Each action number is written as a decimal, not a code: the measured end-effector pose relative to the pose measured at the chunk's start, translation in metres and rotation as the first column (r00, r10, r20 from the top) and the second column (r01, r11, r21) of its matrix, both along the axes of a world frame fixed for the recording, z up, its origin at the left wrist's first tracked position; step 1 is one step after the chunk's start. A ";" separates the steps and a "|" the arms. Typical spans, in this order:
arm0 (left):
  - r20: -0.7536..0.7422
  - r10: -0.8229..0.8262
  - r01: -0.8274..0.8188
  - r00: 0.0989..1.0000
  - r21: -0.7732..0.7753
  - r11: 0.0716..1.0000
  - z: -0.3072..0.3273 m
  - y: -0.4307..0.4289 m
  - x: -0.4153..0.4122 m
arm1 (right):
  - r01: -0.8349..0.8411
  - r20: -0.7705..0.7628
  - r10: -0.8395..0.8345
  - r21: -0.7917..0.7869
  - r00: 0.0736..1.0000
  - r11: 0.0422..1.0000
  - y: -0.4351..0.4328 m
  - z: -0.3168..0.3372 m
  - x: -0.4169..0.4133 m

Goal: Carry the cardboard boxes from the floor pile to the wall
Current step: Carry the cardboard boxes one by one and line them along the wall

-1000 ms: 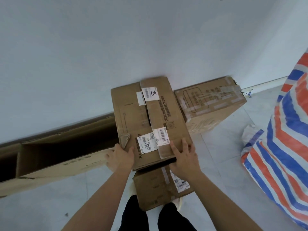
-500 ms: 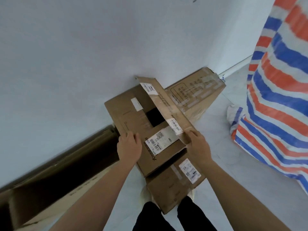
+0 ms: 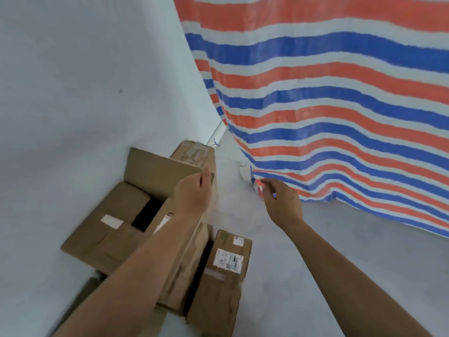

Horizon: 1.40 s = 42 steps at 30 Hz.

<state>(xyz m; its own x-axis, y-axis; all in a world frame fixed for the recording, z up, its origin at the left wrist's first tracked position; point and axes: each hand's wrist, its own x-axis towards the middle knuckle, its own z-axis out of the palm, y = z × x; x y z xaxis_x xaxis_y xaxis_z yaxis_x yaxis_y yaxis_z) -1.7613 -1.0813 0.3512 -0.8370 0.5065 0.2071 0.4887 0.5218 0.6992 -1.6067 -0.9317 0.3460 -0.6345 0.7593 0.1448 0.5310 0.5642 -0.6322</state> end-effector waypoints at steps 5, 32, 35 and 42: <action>-0.012 -0.172 0.172 0.985 0.104 0.980 0.054 0.080 0.114 | 0.202 -0.034 -0.204 -0.053 0.978 0.978 0.051 0.035 0.120; -0.053 -0.976 0.936 0.212 0.298 0.187 0.064 0.534 0.957 | 0.981 -0.198 -0.964 -0.044 0.179 0.191 0.291 0.044 0.981; -0.072 -0.988 0.950 0.140 0.291 0.114 0.084 0.570 1.042 | 0.994 -0.178 -0.980 -0.047 0.092 0.102 0.324 0.050 1.054; 0.065 -0.992 0.957 -0.112 0.276 -0.090 0.068 0.649 1.272 | 0.992 -0.183 -0.976 -0.062 -0.119 -0.109 0.344 0.040 1.244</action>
